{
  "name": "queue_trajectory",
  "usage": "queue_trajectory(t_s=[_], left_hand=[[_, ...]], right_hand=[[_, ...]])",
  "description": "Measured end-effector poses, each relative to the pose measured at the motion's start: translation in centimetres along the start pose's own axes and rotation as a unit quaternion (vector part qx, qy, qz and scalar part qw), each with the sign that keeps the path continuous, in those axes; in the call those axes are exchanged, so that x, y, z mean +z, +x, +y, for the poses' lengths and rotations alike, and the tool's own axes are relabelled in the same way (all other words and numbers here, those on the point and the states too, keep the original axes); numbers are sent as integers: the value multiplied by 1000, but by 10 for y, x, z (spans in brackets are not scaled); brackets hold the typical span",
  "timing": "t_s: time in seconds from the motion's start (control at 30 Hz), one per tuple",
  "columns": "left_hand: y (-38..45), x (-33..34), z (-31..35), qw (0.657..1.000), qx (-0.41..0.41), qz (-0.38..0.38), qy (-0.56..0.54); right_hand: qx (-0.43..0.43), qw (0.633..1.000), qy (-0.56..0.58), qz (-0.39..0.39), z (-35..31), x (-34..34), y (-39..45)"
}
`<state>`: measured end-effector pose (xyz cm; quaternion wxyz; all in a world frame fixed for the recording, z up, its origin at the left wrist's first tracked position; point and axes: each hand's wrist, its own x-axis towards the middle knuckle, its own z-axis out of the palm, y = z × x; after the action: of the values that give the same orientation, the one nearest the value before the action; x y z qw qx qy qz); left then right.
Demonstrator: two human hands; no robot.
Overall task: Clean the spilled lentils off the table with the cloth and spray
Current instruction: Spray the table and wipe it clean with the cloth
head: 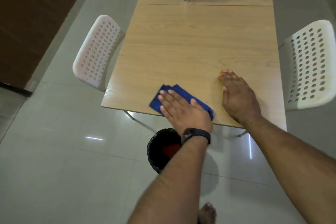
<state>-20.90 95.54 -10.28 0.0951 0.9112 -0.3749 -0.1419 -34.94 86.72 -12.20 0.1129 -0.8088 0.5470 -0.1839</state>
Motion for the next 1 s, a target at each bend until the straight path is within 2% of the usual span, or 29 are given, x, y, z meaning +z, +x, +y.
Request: queue_trajectory(t_s=[0.13,0.27,0.37,0.47,0.6,0.73,0.9,1.0], left_hand=[[-45,21,42,994,107,-35,7],[-36,25,30,964,252,-55,66],[4,13,14,910,394,-73,109],[55,1,24,862,476,-86,151],[87,6,72,863,472,-68,167],[64,26,112,866,474,-57,150],[3,37,89,836,527,-72,134],[-29,30,57,820,546,-81,151]], right_hand=[[1,999,50,6,7,-2,0],[66,986,136,70,11,-13,-10],[103,989,79,68,21,-24,-30],[129,991,-23,37,36,-35,-57],[133,988,-43,60,44,-33,-66],[159,976,53,138,44,-30,-68],[239,921,194,238,45,-40,-65],[326,853,302,275,43,-51,-66]])
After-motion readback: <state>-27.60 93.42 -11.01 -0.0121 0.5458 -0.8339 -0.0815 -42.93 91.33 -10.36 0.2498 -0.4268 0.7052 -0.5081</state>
